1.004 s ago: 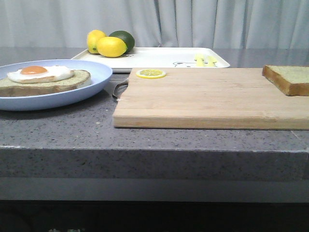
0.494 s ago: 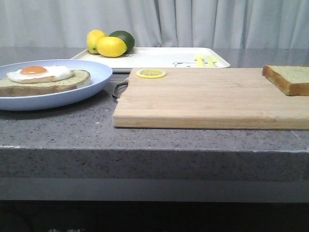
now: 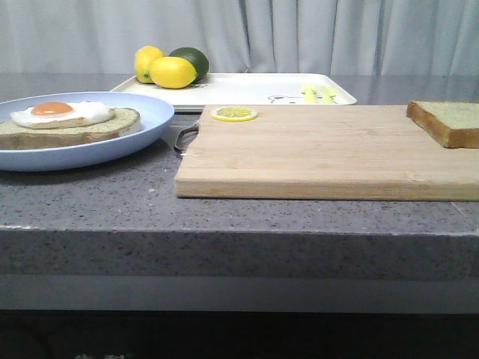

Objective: Place bread and move sandwich to tray

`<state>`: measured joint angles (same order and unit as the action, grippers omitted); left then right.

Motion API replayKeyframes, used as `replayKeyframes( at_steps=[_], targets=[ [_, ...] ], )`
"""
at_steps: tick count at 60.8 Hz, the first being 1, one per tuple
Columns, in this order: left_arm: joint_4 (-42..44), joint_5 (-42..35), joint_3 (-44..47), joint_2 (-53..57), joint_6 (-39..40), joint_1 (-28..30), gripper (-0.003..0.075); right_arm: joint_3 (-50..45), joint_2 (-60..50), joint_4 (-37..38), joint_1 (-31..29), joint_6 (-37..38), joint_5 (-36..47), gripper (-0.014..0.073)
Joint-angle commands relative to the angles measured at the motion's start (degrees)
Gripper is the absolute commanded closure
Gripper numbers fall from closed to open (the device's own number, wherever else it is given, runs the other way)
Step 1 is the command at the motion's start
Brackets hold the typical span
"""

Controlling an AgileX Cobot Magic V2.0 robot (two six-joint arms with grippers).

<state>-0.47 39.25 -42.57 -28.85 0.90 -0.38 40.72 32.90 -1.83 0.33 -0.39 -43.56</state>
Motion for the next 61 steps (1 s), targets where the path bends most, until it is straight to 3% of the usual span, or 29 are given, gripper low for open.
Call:
replayKeyframes(
  at_steps=[1,7,10,14,32,48,61],
  targets=[
    [-0.35,-4.50,-1.43,-0.62,0.05,0.12,0.0538,2.04,0.58,0.84,-0.30,-0.18,2.64,0.0403],
    [-0.35,-4.92,-1.43,-0.62,0.05,0.12,0.0332,2.04,0.58,0.89,-0.30,-0.18,2.72,0.0155],
    [-0.35,-5.25,-1.43,-0.62,0.05,0.12,0.0242,2.04,0.58,0.89,-0.30,-0.18,2.78,0.0076],
    [-0.35,-5.30,-1.43,-0.62,0.05,0.12,0.0184,2.04,0.58,0.89,-0.30,-0.18,2.84,0.0004],
    [-2.12,-6.50,-1.43,-0.62,0.05,-5.59,0.0216,2.95,1.17,0.19,-0.30,-0.18,1.00,0.0005],
    [-2.25,-7.38,-1.43,-0.62,0.05,-14.84,0.0261,12.72,9.86,-0.23,-0.30,-0.18,-11.87,0.0005],
    [-2.25,-7.38,-1.43,-0.62,0.05,-17.36,0.0270,20.74,19.83,0.05,-0.33,-1.19,-20.49,0.0005]
  ],
)
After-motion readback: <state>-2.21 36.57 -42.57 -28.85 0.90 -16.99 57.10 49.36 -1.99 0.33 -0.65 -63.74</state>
